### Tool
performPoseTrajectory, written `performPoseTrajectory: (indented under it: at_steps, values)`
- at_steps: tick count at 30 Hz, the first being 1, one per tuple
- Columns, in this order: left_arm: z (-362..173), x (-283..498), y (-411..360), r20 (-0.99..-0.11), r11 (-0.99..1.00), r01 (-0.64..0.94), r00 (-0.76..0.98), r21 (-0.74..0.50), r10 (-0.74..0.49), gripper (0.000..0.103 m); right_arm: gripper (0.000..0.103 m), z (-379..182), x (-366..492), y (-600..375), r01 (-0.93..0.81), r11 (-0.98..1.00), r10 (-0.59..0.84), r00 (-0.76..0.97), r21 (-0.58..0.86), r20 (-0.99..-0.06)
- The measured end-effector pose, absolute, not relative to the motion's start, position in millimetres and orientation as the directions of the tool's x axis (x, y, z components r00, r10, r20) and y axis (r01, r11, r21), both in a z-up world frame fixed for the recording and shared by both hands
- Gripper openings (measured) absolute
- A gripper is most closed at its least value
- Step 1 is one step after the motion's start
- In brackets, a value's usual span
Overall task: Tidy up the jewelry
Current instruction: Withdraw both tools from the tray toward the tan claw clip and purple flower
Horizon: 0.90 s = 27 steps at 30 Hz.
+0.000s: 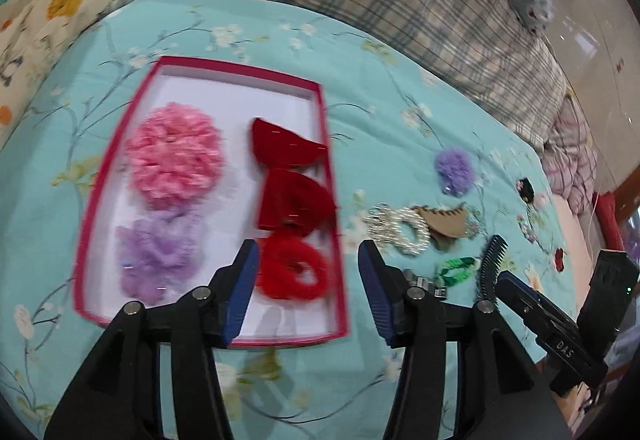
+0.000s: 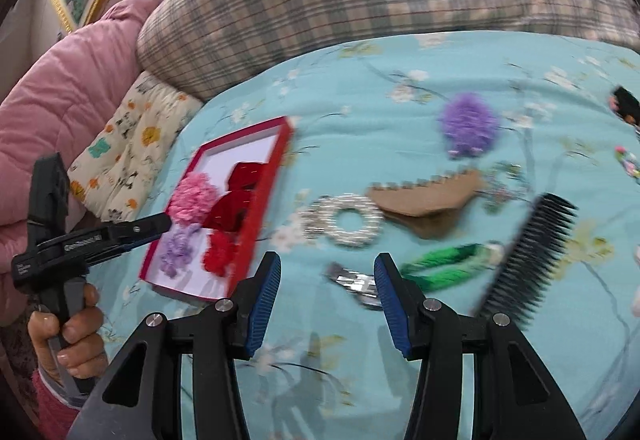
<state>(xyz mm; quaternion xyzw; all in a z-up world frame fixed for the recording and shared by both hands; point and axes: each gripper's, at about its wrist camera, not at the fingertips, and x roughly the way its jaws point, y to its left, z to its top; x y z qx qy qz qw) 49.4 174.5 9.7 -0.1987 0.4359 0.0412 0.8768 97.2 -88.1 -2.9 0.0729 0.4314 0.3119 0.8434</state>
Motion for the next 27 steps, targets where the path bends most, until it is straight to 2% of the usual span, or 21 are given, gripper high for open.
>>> performPoseTrajectory:
  at_steps: [16, 18, 20, 27]
  values:
    - [1.7, 82.7, 78.4, -0.810, 0.947, -0.144, 0.564, -0.286, -0.159, 0.050, 0.055, -16.6, 112.7, -190.1, -0.326, 0.852, 0.523, 0.485, 0.411, -0.701]
    - [0.5, 85.3, 69.3, -0.815, 0.953, -0.126, 0.556, -0.276, -0.163, 0.052, 0.055, -16.8, 113.7, -194.4, -0.317, 0.853, 0.522, 0.489, 0.415, -0.698]
    - [0.2, 88.2, 61.3, -0.818, 0.959, -0.101, 0.549, -0.266, -0.169, 0.057, 0.055, -16.7, 115.5, -198.4, -0.307, 0.854, 0.520, 0.498, 0.419, -0.694]
    - [-5.5, 107.0, 40.0, -0.835, 0.970, 0.005, 0.509, -0.242, -0.211, 0.060, 0.055, -15.8, 136.4, -196.6, -0.290, 0.859, 0.512, 0.505, 0.422, -0.695]
